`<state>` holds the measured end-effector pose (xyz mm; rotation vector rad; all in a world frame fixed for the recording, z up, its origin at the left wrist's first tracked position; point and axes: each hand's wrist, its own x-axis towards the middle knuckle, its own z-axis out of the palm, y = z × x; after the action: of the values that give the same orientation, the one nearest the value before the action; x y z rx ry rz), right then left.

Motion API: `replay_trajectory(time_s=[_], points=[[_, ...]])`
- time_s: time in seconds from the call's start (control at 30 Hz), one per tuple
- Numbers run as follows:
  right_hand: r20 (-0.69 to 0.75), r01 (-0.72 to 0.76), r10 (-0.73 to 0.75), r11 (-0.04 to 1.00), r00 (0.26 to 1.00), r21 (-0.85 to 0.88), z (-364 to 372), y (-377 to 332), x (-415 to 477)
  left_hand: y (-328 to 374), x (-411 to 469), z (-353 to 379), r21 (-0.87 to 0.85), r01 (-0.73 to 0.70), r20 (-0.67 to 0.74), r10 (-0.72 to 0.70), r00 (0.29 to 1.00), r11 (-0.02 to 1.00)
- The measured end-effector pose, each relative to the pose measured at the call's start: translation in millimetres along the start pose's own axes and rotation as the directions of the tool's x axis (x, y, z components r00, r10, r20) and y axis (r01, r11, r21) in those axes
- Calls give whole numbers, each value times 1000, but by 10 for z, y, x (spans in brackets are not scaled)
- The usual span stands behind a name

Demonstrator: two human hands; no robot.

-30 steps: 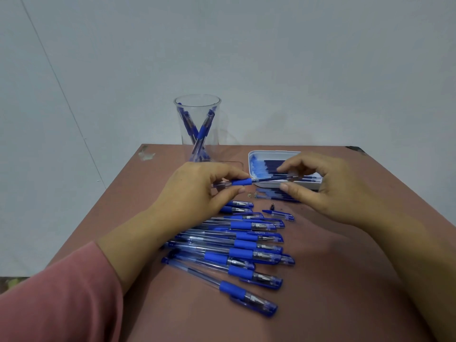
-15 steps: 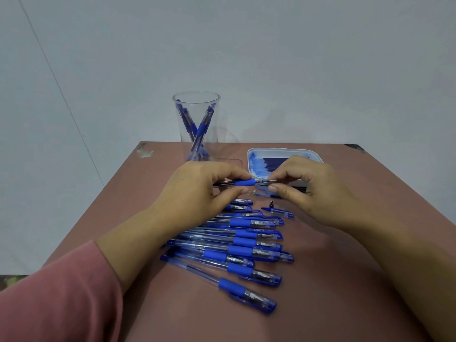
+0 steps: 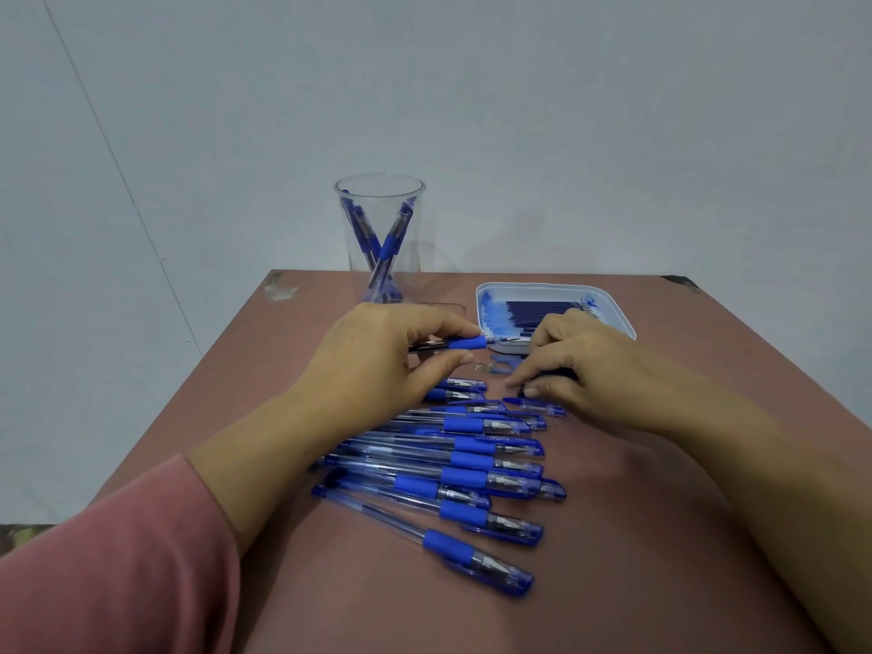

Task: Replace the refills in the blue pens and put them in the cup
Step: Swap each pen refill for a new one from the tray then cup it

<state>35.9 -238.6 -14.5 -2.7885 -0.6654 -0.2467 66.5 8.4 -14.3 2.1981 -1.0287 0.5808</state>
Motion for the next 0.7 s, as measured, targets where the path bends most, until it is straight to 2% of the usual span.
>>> replay_trajectory(time_s=[0.1,0.17,0.23,0.3,0.4,0.7], points=[[9,-26,26,1000,1000,14,-5,14,4,-2,2,-1,5,2,4,-2,1000,1000],[-112,-33,43,996,993,88,-19,12,1,-6,0,-1,6,4,9,-4,1000,1000],[-267,-32,104,964,958,263,-55,-26,-28,-13,-2,-3,6,7,0,-7,1000,1000],[-344,7,151,909,927,417,-98,-83,-60,-15,-2,-5,4,11,-10,-11,1000,1000],[-354,46,158,863,922,504,-99,-136,-70,-12,3,-4,9,6,-18,-6,1000,1000],[-318,51,166,816,934,576,-32,-252,-43,7,5,-2,11,-6,-9,6,1000,1000]])
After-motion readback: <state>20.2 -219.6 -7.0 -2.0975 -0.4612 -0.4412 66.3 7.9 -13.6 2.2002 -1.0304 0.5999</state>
